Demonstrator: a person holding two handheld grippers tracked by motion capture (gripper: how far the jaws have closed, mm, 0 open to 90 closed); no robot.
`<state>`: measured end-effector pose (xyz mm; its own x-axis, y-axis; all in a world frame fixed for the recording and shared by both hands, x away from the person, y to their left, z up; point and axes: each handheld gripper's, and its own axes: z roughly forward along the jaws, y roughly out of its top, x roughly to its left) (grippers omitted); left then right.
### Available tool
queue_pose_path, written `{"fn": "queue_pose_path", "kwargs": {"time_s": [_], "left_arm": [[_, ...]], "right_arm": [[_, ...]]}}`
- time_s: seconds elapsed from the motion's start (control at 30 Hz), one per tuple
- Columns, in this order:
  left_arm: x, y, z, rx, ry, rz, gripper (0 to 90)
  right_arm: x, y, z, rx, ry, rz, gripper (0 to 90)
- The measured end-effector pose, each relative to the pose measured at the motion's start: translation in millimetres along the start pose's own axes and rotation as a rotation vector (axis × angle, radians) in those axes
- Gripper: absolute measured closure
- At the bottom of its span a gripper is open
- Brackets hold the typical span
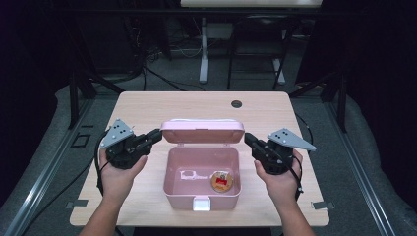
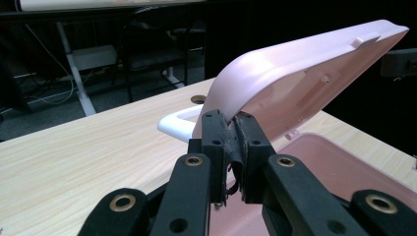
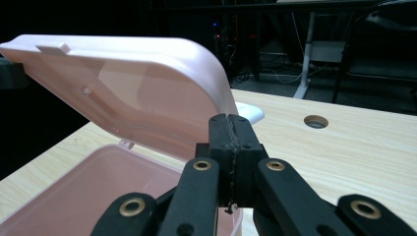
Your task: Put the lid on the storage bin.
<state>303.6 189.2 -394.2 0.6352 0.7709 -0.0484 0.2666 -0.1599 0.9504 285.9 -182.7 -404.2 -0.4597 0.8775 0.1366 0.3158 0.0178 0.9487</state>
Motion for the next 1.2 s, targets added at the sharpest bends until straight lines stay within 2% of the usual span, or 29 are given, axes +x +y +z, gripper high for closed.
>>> {"fn": "queue_pose_path", "kwargs": {"time_s": [0.57,0.77,1.2], "left_arm": [[-3.4,-5.5,-6.8,0.01,-0.024,0.0,83.3],[-4.8,-7.2,-9.3,0.02,-0.027,0.008,83.3],[-7.9,-10.6,-13.5,0.036,-0.033,0.013,83.2]], "right_arm": [[-1.2,3.4,-6.0,-0.027,0.008,0.013,88.8],[1.5,3.3,-7.0,-0.027,0.007,0.002,88.8],[-1.5,2.8,-5.7,-0.023,0.004,0.011,88.7]]}}
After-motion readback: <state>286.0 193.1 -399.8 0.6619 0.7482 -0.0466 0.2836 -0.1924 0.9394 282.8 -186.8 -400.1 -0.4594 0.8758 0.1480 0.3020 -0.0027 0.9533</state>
